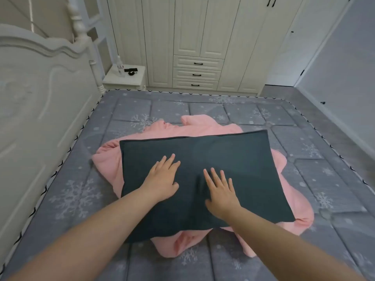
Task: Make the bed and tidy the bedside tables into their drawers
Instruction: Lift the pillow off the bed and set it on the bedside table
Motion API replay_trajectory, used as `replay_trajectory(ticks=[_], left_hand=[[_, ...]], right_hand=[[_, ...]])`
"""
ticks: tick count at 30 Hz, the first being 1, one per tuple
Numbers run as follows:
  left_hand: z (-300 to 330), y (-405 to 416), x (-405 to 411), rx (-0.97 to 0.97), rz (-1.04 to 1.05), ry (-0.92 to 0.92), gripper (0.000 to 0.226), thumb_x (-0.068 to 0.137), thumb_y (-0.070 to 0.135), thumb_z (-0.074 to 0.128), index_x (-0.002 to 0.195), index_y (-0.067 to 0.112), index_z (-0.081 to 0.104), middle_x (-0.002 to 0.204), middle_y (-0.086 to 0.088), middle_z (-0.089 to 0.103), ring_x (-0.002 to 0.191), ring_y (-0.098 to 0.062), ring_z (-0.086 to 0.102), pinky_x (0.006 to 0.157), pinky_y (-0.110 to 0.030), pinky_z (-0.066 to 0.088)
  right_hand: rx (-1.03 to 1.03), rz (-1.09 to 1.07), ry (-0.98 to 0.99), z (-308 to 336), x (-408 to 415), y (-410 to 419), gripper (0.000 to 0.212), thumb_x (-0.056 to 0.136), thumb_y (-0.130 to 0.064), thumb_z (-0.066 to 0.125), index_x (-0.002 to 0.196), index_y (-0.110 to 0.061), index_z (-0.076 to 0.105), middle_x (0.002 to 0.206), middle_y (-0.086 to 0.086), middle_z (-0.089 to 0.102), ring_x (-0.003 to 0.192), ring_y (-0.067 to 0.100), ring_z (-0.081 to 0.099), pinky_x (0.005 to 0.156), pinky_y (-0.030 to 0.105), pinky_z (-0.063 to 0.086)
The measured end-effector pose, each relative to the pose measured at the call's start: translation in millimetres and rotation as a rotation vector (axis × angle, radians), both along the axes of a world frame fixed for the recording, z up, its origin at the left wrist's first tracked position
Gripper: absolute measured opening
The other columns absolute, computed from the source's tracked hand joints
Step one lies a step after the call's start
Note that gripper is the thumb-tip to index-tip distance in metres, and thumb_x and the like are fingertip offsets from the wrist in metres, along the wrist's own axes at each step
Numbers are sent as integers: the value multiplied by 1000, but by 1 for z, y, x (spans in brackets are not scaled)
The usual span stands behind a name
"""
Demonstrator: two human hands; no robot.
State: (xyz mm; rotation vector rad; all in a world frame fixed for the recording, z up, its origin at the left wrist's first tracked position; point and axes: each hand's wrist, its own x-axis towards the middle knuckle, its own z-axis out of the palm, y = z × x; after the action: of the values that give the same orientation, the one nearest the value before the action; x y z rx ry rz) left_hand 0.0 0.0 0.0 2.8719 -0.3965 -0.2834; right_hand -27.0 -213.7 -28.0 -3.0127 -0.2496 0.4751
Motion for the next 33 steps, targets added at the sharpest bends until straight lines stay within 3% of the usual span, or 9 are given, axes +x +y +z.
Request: replay_trajectory(ticks=[6,13,18,21,24,27,31,33], left_hand=[[-28,-4,41,-23,51,8,72,93,25,49,155,23,13,163,0,-8,150,-23,-3,123,-40,8],[-38,-19,97,43,37,-112,70,97,45,42,155,21,12,163,-4,-7,150,-25,-3,122,-42,10],[-48,-29,128,-27,291,84,70,97,51,35,155,19,12,163,-4,2,150,-26,-1,122,-46,5],[-48,-29,138,-81,343,119,67,98,49,34,155,21,14,162,-6,13,149,-26,11,120,-48,9],[-40,-23,142,44,327,135,62,100,45,29,155,24,11,162,-3,14,144,-30,22,115,-46,20],[-35,-19,141,134,322,224,56,101,39,24,154,33,7,160,-2,22,140,-36,25,111,-46,21],[-36,-18,128,110,385,171,45,101,38,29,144,27,40,143,-10,45,129,-37,36,104,-42,30],[-33,-13,120,80,393,81,41,99,42,39,132,24,54,134,-10,53,124,-36,40,100,-40,35]], right_hand=[[114,-96,39,-41,10,5,82,97,-27,42,149,-42,-19,157,-12,-28,146,38,-19,113,62,20],[209,-97,16,-65,13,-4,80,98,-28,44,147,-50,-16,155,-21,-29,147,30,-22,110,65,25],[232,-100,13,-77,7,-7,81,98,-27,45,146,-52,-15,154,-23,-29,147,28,-22,110,66,24],[222,-87,18,-80,6,-7,81,98,-28,44,146,-52,-16,154,-22,-30,147,29,-22,111,65,25],[218,-83,21,-79,5,-8,81,96,-27,44,147,-50,-13,155,-21,-28,148,30,-20,109,65,26],[245,-82,57,-79,1,-8,81,95,-26,45,148,-51,-11,155,-22,-29,148,29,-21,110,64,29],[313,-56,107,-77,-10,-15,89,89,-22,49,147,-53,-10,154,-26,-27,148,28,-19,110,51,37],[413,-70,85,-68,-11,-22,89,86,-17,51,151,-47,-1,159,-22,-12,150,28,-6,114,40,33]])
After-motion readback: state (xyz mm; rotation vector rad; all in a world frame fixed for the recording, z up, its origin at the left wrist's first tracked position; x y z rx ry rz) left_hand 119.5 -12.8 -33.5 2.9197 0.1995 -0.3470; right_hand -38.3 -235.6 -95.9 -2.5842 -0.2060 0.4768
